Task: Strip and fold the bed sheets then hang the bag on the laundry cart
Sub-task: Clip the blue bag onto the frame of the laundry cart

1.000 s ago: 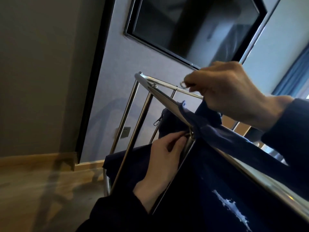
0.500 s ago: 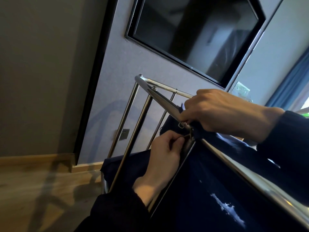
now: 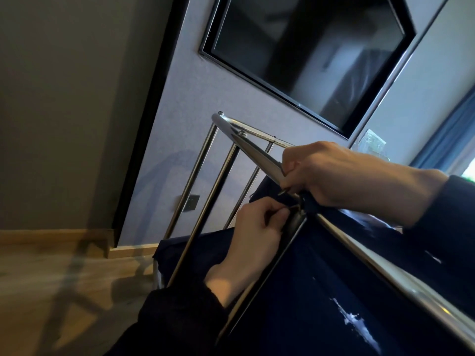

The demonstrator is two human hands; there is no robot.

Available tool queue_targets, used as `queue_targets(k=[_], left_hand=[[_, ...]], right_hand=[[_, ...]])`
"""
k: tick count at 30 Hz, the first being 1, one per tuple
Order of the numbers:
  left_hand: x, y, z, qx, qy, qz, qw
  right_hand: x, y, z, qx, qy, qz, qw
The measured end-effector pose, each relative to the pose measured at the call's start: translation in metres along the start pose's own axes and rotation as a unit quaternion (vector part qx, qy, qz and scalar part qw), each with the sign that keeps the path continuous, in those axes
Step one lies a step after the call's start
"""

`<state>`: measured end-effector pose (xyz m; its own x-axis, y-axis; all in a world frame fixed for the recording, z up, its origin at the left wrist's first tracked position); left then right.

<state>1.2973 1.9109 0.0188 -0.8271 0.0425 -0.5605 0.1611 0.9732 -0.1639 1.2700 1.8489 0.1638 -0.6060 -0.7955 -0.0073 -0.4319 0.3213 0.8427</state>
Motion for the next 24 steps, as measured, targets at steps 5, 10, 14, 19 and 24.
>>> queue_targets(k=[5,10,14,19,24], left_hand=[[-0.008,0.007,-0.002,0.047,0.024,0.063,0.997],[-0.004,0.016,-0.012,0.06,-0.003,0.097,0.993],[-0.003,0.012,-0.014,0.065,0.013,0.091,0.994],[-0.001,0.012,-0.017,0.065,-0.008,0.096,0.993],[-0.001,0.014,-0.023,0.079,-0.043,0.093,0.992]], right_hand=[[-0.001,0.001,-0.016,0.006,-0.029,-0.038,0.999],[0.008,0.012,-0.019,0.018,-0.038,-0.049,0.998],[0.021,0.004,-0.023,-0.01,-0.067,-0.112,0.991],[0.031,-0.01,-0.027,-0.163,-0.226,-0.222,0.934],[0.035,-0.019,-0.02,-0.313,-0.304,-0.252,0.864]])
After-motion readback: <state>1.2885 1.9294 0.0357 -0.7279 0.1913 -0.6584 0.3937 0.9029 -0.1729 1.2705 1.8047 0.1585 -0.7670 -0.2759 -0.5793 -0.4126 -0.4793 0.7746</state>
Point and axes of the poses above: each hand's wrist, its own x-axis away from the middle knuckle, its own y-axis out of the back of the hand, z = x × y, the point moved 3 cm from there along -x, towards the middle knuckle, and after that the axes turned 1 degree about -z, right-handed, at the moved point
